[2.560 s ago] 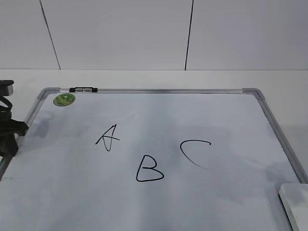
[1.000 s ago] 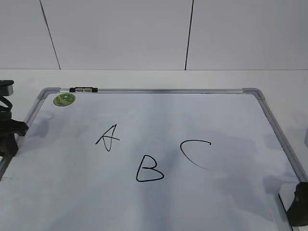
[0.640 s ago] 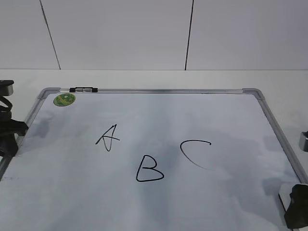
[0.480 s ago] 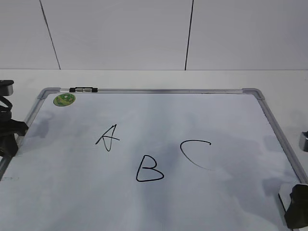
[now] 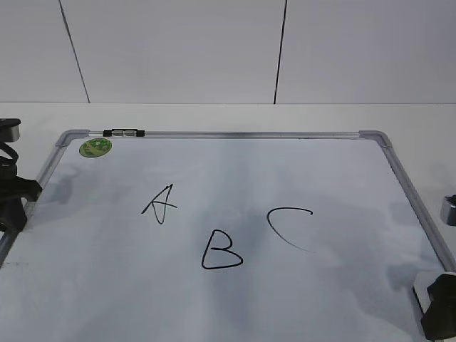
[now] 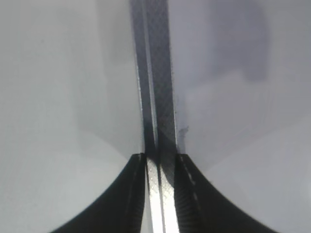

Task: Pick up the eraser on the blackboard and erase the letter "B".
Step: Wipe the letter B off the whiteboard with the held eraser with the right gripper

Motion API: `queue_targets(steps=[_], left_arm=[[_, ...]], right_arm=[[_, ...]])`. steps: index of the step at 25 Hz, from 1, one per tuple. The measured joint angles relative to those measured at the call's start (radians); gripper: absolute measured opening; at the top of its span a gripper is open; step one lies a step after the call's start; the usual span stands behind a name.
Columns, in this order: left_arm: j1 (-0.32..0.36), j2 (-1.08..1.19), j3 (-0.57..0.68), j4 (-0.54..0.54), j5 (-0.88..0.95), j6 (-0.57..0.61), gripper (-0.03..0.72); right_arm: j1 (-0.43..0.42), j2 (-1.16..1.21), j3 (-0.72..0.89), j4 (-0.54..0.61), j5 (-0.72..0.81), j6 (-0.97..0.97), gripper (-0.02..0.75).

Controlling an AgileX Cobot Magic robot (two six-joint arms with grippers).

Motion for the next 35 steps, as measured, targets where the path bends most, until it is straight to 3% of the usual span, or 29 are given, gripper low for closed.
queue_targets(steps=[11,16,22,29,35], left_arm=[[0.000,0.000,0.000,0.000,0.001,0.000,0.148],[0.000,0.000,0.000,0.000,0.002,0.000,0.148],[0.000,0.000,0.000,0.000,0.002,0.000,0.148],[0.000,0.000,0.000,-0.002,0.002,0.000,0.148],[0.000,0.000,0.000,-0.002,0.003,0.000,0.148]], right_arm=[[0.000,0.004,-0.017,0.003,0.058,-0.002,0.539],[0.002,0.008,-0.132,0.060,0.203,-0.033,0.538],[0.036,0.000,-0.294,0.104,0.233,-0.062,0.538],[0.039,0.000,-0.350,0.134,0.237,-0.062,0.538],[0.158,0.017,-0.379,0.130,0.237,-0.056,0.538]])
